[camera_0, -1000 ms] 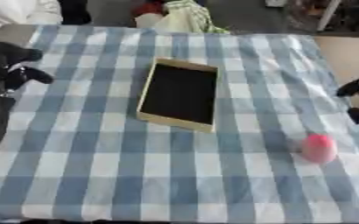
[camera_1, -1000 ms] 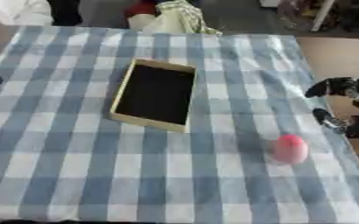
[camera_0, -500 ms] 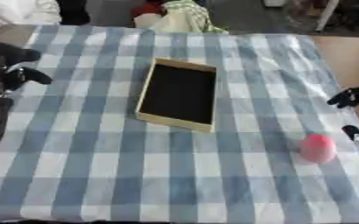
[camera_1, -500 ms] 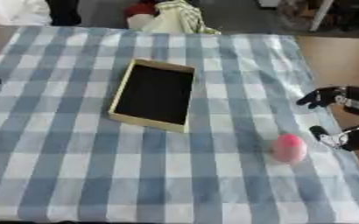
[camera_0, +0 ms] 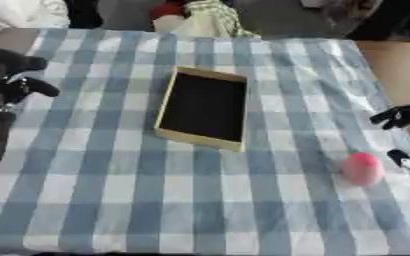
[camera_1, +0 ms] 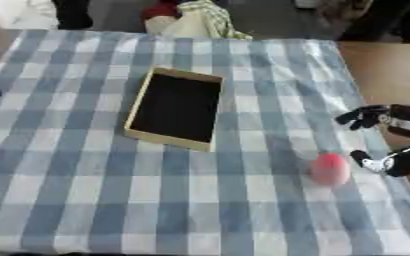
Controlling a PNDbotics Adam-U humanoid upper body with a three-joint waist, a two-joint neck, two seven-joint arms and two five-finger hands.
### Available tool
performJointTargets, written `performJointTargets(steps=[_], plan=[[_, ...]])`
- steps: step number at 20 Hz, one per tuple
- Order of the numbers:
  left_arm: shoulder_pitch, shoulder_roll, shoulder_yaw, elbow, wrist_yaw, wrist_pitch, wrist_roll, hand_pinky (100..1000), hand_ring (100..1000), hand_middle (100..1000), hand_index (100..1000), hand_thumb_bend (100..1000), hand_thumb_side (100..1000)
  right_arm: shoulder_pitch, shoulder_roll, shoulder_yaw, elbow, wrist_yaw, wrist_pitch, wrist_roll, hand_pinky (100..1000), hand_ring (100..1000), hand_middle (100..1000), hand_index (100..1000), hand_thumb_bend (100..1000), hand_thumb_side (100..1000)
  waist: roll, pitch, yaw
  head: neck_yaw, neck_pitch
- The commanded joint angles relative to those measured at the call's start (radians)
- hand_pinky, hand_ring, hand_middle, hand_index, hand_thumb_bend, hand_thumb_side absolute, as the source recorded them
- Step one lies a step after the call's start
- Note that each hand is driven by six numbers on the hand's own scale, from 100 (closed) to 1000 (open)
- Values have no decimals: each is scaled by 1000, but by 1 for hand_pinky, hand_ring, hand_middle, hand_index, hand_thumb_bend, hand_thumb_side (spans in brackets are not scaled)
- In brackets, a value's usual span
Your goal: Pick up objects on the table and place them in the box.
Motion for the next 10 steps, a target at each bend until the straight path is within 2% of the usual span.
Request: performJointTargets(steps=[1,7,10], plan=[[-7,8,-1,-19,0,3,-1,680,821,725,754,100,595,-3,-9,-6,-8,24,3,-1,858,849,873,962,118,335,1,-11,0,-4,10],[-5,6,-1,-19,-2,4,-3,680,821,725,754,100,595,-5,27,5,10,54,4,6,857,852,871,957,110,363,4,-10,3,-6,10],[-4,5,-2,-19,-3,7,-5,680,822,726,754,100,596,-6,40,9,15,65,-2,15,856,853,874,956,108,347,5,-9,3,-8,11]])
